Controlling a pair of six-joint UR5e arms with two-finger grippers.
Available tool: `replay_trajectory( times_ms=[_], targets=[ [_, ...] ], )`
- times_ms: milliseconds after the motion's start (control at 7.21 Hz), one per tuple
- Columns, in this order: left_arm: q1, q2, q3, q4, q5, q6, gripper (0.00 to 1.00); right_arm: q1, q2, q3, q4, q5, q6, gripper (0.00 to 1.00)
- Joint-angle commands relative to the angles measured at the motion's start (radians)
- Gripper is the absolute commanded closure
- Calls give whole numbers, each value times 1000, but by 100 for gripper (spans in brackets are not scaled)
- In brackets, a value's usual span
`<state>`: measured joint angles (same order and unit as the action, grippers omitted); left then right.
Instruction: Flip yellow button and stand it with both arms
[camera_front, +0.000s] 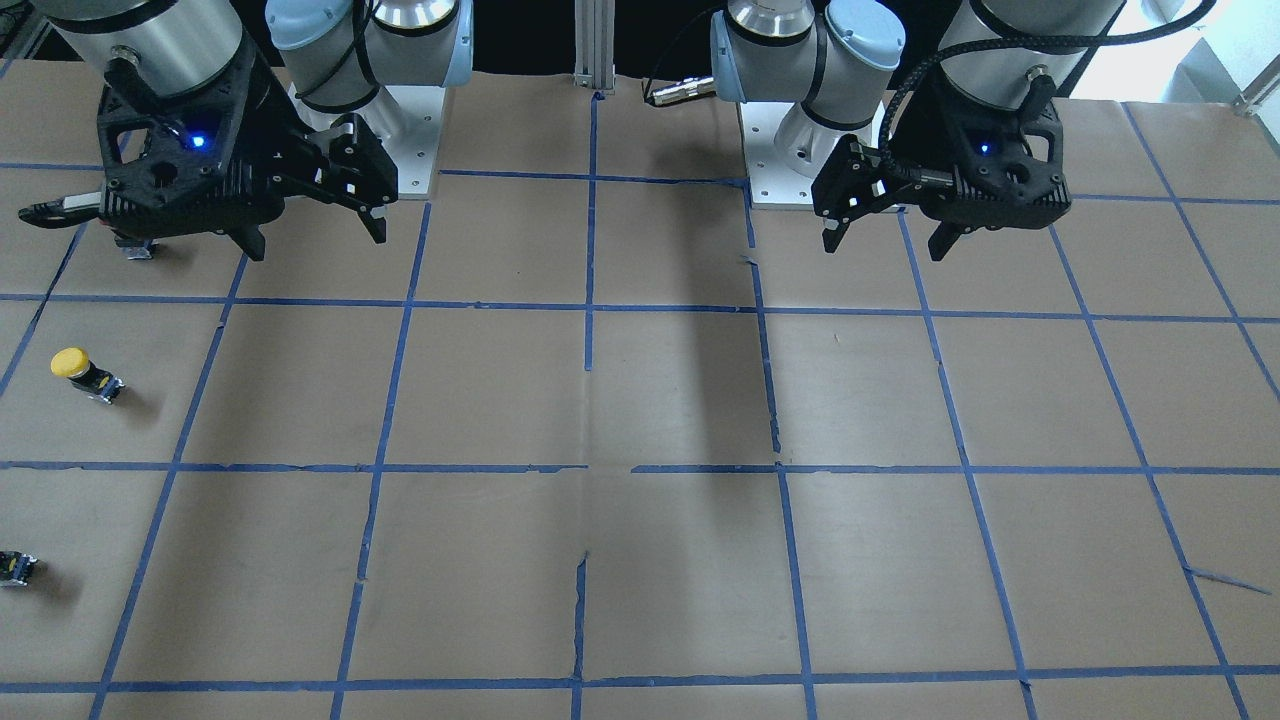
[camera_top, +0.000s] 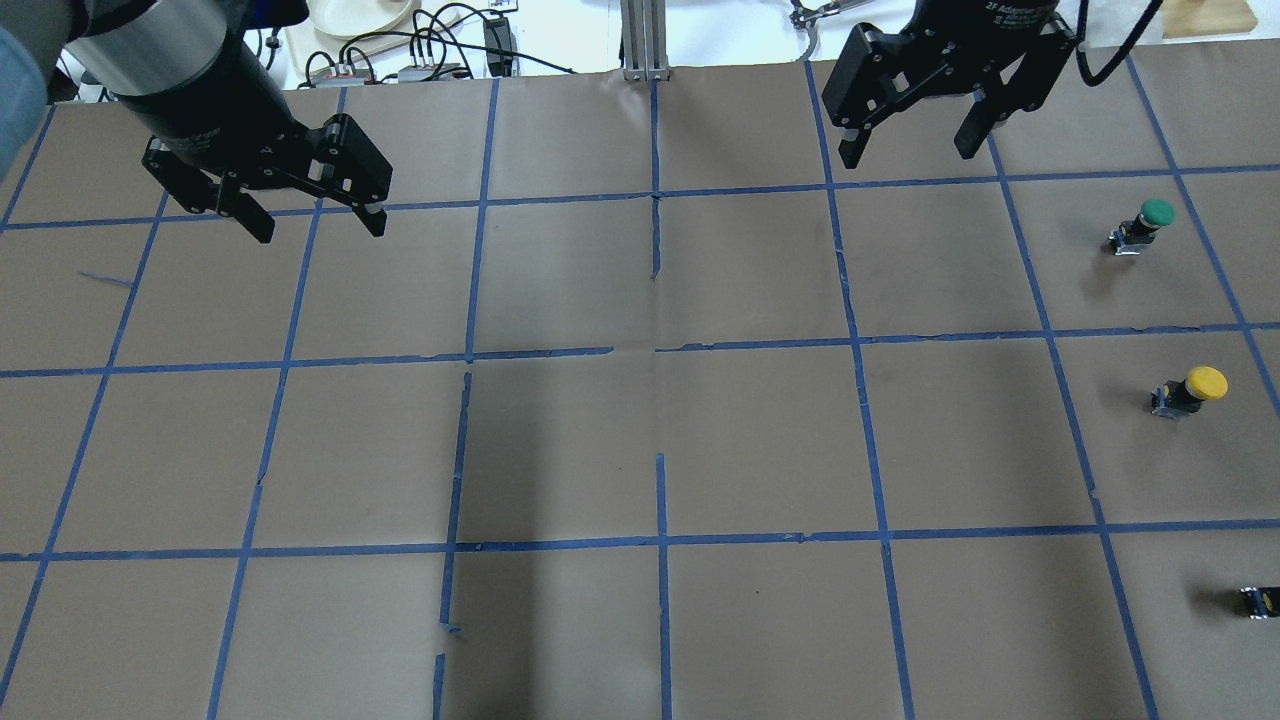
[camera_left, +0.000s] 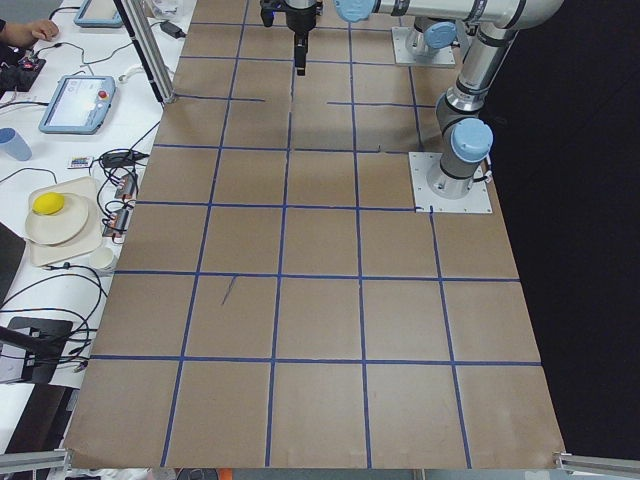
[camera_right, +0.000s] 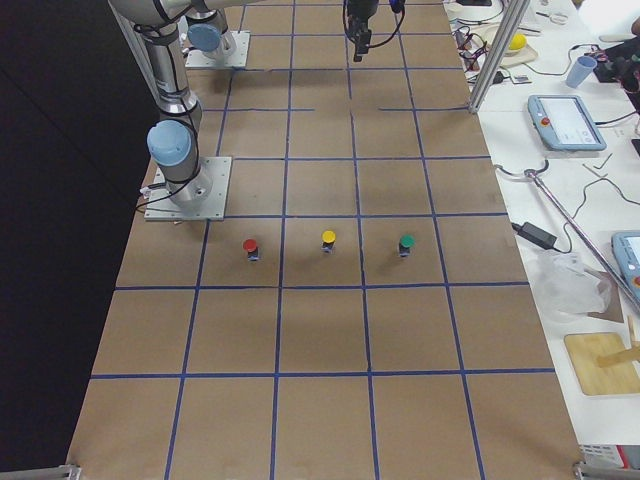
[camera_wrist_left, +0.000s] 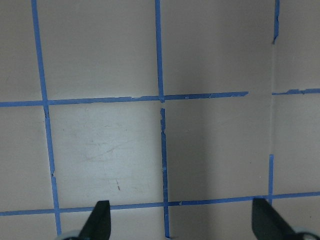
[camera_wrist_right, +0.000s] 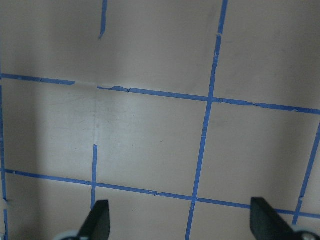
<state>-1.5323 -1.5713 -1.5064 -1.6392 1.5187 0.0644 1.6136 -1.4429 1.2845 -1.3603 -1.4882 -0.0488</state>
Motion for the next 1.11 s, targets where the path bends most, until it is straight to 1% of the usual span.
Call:
replay_trajectory(
  times_ms=[0, 555, 971],
  targets=[
    [0, 1, 0, -1, 0, 0, 0, 23, -1, 4, -32, -67, 81, 0],
    [0, -1, 0, -1, -2, 0, 0, 23, -4, 27, -118, -73, 90, 0],
    [0, -6, 0, 1, -8, 0, 0, 23, -4, 42, -123, -72, 89, 0]
  ],
)
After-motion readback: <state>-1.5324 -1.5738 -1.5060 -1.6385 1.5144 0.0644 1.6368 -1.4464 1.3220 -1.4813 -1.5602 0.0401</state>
